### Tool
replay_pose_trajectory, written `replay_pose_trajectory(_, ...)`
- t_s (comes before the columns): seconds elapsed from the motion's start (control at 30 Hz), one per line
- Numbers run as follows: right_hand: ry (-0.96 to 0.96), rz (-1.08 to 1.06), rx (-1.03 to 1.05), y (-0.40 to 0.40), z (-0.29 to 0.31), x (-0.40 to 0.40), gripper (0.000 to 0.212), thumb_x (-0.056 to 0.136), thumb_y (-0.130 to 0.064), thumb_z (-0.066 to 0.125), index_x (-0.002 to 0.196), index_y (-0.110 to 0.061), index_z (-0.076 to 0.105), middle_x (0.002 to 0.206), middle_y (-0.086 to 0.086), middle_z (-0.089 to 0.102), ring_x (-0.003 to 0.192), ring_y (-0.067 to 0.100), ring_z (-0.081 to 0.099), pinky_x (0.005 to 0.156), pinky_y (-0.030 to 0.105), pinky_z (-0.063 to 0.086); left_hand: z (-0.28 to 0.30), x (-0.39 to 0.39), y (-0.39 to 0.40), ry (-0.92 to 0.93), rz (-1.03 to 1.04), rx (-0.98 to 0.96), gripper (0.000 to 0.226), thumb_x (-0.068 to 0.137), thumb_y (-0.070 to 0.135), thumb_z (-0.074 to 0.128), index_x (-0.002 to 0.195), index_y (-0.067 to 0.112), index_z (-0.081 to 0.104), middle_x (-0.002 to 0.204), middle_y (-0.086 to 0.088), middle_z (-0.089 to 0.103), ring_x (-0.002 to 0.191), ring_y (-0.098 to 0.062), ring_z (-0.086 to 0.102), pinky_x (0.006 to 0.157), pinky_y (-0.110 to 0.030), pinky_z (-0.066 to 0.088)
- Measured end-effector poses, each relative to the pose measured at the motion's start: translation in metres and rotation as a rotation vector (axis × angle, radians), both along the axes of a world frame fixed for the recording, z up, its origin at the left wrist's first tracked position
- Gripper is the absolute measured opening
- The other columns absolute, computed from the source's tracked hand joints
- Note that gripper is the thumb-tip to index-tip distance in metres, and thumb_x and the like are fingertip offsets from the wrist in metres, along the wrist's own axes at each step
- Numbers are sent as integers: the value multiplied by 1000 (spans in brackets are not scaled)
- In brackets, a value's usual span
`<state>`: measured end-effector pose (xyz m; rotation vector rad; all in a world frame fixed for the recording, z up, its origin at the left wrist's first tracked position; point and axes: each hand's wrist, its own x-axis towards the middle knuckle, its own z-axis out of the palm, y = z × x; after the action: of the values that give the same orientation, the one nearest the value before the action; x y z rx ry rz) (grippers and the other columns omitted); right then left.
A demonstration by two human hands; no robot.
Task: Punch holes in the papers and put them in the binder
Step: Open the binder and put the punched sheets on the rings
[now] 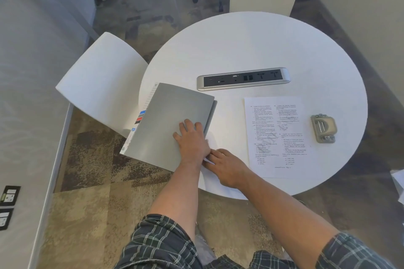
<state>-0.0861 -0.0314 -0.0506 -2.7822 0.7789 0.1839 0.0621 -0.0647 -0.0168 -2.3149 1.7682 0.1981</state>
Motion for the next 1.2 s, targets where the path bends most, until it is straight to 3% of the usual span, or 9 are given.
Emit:
replay_pose_trajectory(0.17,40,-11,7,-2,2,3,79,81,-12,71,154,-14,39,160,13,36,147,33,34,117,46,32,7,9,-1,-4,48,26,78,86,52,67,148,19,34,161,-21,21,151,-42,18,112,-61,28)
replay_pose_trajectory(0.27,68,-19,6,-3,1,3,79,83,-12,67,156,-15,36,162,12,33,148,33,32,117,46,32,9,13,-1,-9,66,51,85,82,54,71,149,20,31,161,-20,18,152,-42,16,112,-61,32)
replay_pose_trajectory(0.6,109,30,-28,-7,3,0,78,91,-12,61,160,-17,25,167,6,22,153,29,21,121,45,23,7,13,3,-9,35,46,79,83,40,73,148,20,33,161,-20,19,151,-40,20,109,-59,35)
replay_pose_trajectory(0.8,150,33,-51,-5,6,2,79,93,-13,57,161,-16,18,167,4,23,153,28,22,122,44,22,6,12,2,-13,33,64,83,78,33,75,149,21,32,161,-20,17,151,-41,19,108,-59,36)
replay_pose_trajectory(0.97,179,56,-117,-6,13,12,70,92,-20,60,156,-13,32,155,5,41,136,29,40,115,43,32,8,9,3,3,17,79,88,76,31,75,150,22,28,161,-20,14,151,-40,17,108,-59,37)
replay_pose_trajectory(1.2,193,20,-121,-1,21,16,61,99,-18,45,157,-12,28,158,4,37,129,27,41,110,39,32,19,0,5,33,-92,59,79,88,25,67,154,30,24,164,-22,7,151,-46,14,107,-60,41)
